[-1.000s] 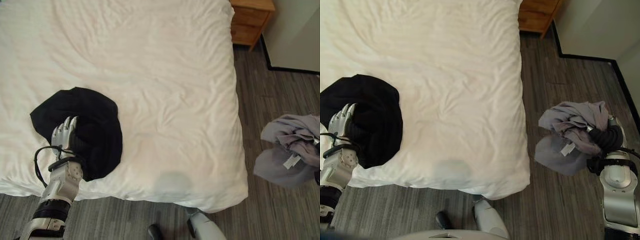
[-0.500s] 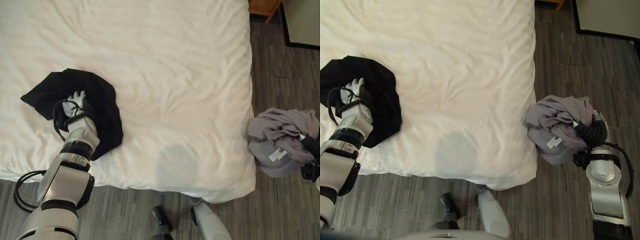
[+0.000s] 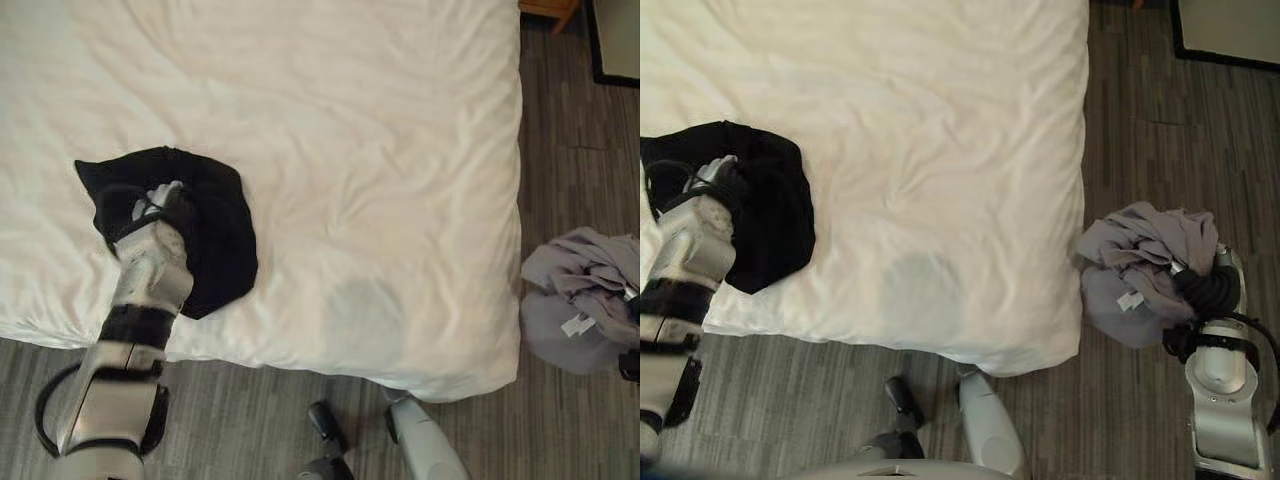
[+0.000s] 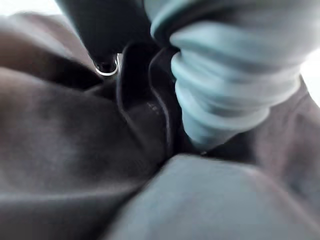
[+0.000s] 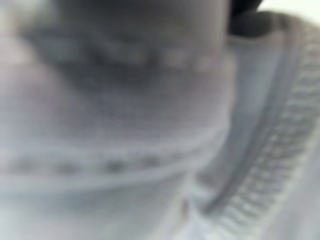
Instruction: Pick up bed clothes into laundry basket.
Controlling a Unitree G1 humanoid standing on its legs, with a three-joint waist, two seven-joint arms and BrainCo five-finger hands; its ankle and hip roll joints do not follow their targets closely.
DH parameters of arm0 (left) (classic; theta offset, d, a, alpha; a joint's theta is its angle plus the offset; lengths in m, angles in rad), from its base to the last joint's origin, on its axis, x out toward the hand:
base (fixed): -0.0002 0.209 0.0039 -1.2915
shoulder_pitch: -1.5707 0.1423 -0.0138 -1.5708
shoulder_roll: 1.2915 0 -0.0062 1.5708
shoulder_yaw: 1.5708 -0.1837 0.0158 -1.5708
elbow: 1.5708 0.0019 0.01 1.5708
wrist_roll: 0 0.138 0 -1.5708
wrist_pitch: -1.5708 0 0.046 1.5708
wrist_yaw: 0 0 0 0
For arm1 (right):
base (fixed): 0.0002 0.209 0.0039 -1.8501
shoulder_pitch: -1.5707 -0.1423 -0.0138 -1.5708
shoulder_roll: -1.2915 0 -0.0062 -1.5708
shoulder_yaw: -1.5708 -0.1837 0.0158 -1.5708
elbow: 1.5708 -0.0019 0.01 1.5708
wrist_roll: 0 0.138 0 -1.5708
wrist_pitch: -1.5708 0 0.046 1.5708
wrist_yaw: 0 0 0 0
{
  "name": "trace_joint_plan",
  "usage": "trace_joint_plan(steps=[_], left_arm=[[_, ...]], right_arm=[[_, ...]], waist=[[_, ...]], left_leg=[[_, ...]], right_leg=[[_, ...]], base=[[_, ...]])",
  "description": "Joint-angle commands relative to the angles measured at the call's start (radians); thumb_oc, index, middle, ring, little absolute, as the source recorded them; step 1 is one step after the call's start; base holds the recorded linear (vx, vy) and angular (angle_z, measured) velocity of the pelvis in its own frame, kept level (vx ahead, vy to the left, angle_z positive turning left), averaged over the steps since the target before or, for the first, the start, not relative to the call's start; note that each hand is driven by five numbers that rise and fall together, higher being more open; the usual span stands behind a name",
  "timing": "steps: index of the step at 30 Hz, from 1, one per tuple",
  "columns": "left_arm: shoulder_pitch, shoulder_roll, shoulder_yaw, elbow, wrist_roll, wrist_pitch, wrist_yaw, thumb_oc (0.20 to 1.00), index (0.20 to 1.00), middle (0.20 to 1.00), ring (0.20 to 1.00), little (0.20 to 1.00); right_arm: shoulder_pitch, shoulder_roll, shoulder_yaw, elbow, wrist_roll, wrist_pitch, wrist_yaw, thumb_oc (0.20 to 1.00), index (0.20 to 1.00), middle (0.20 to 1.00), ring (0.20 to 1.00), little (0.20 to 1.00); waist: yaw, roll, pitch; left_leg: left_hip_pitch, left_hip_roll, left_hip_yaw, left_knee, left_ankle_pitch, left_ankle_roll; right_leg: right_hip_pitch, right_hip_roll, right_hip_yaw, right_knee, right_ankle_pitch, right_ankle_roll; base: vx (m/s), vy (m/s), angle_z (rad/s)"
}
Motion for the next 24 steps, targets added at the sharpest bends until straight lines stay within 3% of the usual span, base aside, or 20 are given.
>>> trace_joint_plan(steps=[1,3,4,5,6,7,10,15,18,19,21,22,23,24], left_arm=[[0.155,-0.089,0.008,-0.1,-0.218,-0.058,0.105,0.2,0.2,0.2,0.2,0.2],[0.309,-0.155,0.03,-0.187,-0.376,-0.217,0.178,0.2,0.2,0.2,0.2,0.2],[0.409,-0.132,0.09,-0.079,-0.485,-0.404,0.172,0.2,0.2,0.2,0.2,0.2],[0.409,-0.132,0.09,-0.078,-0.485,-0.404,0.172,0.2,0.2,0.2,0.2,0.2],[0.38,-0.125,0.103,-0.092,-0.625,-0.497,0.165,0.2,0.2,0.2,0.2,0.2],[0.386,-0.119,0.099,-0.107,-0.651,-0.523,0.168,0.2,0.2,0.2,0.2,0.2],[0.418,-0.134,0.101,-0.267,-0.732,-0.553,0.184,0.2,0.2,0.2,0.2,0.2],[0.417,-0.18,0.086,-0.445,-0.814,-0.55,0.2,0.2,0.2,0.2,0.2,0.2],[0.375,-0.226,0.014,-0.557,-0.869,-0.536,0.21,0.2,0.2,0.2,0.2,0.2],[0.359,-0.221,-0.002,-0.572,-0.873,-0.531,0.212,0.2,0.2,0.2,0.2,0.2],[0.292,-0.178,-0.051,-0.573,-0.825,-0.512,0.233,0.2,0.2,0.2,0.2,0.2],[0.289,-0.177,-0.051,-0.573,-0.824,-0.511,0.234,0.2,0.2,0.2,0.2,0.2],[0.255,-0.168,-0.073,-0.574,-0.81,-0.499,0.247,0.2,0.2,0.2,0.2,0.2],[0.201,-0.157,-0.129,-0.563,-0.778,-0.477,0.258,0.2,0.2,0.2,0.2,0.2]], right_arm=[[0.052,0.015,-0.07,-0.095,-0.002,-0.058,-0.047,0.2,0.2,0.2,0.2,0.2],[0.078,0.029,-0.101,-0.113,-0.007,-0.048,-0.023,0.2,0.2,0.2,0.2,0.2],[0.086,0.025,-0.133,-0.097,0.012,-0.056,-0.016,0.2,0.2,0.2,0.2,0.2],[0.086,0.025,-0.133,-0.097,0.012,-0.056,-0.016,0.2,0.2,0.2,0.2,0.2],[0.063,0.033,-0.136,-0.105,0.04,-0.061,0.013,0.2,0.2,0.2,0.2,0.2],[0.063,0.03,-0.136,-0.112,0.037,-0.055,0.027,0.2,0.2,0.2,0.2,0.2],[0.091,0.01,-0.155,-0.129,0.033,-0.05,0.054,0.2,0.2,0.2,0.2,0.2],[0.113,0.001,-0.195,-0.182,0.037,-0.051,0.083,0.2,0.2,0.2,0.2,0.2],[0.126,0.014,-0.237,-0.258,0.058,-0.041,0.113,0.2,0.2,0.2,0.2,0.2],[0.121,0.012,-0.242,-0.267,0.062,-0.041,0.115,0.2,0.2,0.2,0.2,0.2],[0.094,0.002,-0.238,-0.273,0.063,-0.033,0.116,0.2,0.2,0.2,0.2,0.2],[0.092,0.003,-0.239,-0.273,0.062,-0.032,0.116,0.2,0.2,0.2,0.2,0.2],[0.069,-0.006,-0.237,-0.269,0.064,-0.025,0.111,0.2,0.2,0.2,0.2,0.2],[0.0,-0.018,-0.214,-0.267,0.067,0.005,0.104,0.2,0.2,0.2,0.2,0.2]], waist=[[0.027,-0.048,-0.089],[0.04,-0.048,-0.117],[0.044,-0.047,-0.135],[0.043,-0.047,-0.135],[0.039,-0.051,-0.171],[0.04,-0.054,-0.189],[0.043,-0.064,-0.23],[0.033,-0.076,-0.253],[0.01,-0.079,-0.259],[0.008,-0.075,-0.252],[0.006,-0.065,-0.23],[0.007,-0.067,-0.224],[0.01,-0.063,-0.213],[0.012,-0.053,-0.207]], left_leg=[[0.069,0.054,-0.031,0.007,0.019,-0.045],[0.094,0.051,-0.029,0.007,0.012,-0.042],[0.107,0.048,-0.035,0.007,0.015,-0.041],[0.106,0.048,-0.035,0.007,0.015,-0.041],[0.131,0.053,-0.016,0.007,0.01,-0.041],[0.142,0.052,-0.011,0.007,0.006,-0.039],[0.152,0.048,-0.016,0.007,0.0,-0.033],[0.157,0.051,0.026,0.007,0.005,-0.027],[0.133,0.066,0.041,0.007,0.018,-0.026],[0.12,0.08,0.057,0.007,0.027,-0.025],[0.127,0.13,0.139,0.007,0.06,-0.027],[0.129,0.131,0.139,0.007,0.064,-0.028],[0.144,0.158,0.191,0.007,0.079,-0.034],[0.172,0.204,0.283,0.007,0.103,-0.041]], right_leg=[[0.113,-0.055,-0.011,0.011,-0.054,0.052],[0.133,-0.063,-0.017,0.011,-0.055,0.054],[0.141,-0.065,-0.024,0.011,-0.053,0.054],[0.141,-0.065,-0.024,0.011,-0.053,0.054],[0.158,-0.068,-0.026,0.011,-0.05,0.054],[0.168,-0.067,-0.022,0.011,-0.051,0.053],[0.19,-0.071,-0.035,0.011,-0.062,0.058],[0.177,-0.071,-0.056,0.011,-0.051,0.081],[0.147,-0.092,-0.058,0.011,-0.012,0.131],[0.157,-0.099,-0.089,0.011,-0.048,0.143],[0.212,-0.134,-0.242,0.011,-0.092,0.125],[0.214,-0.133,-0.242,0.011,-0.089,0.123],[0.256,-0.158,-0.321,0.016,-0.102,0.109],[0.323,-0.213,-0.426,0.073,-0.133,0.088]], base=[[0.04,0.037,-0.02],[0.03,0.059,-0.03],[0.0,0.043,-0.02],[0.02,0.095,-0.06],[0.04,0.107,0.12],[0.04,0.145,0.12],[-0.01,0.105,-0.02],[-0.06,0.068,-0.11],[-0.17,-0.035,-0.13],[-0.26,-0.07,-0.16],[-0.24,-0.065,-0.22],[-0.21,-0.055,-0.18],[-0.33,-0.059,-0.39],[-0.32,-0.056,-0.29]])
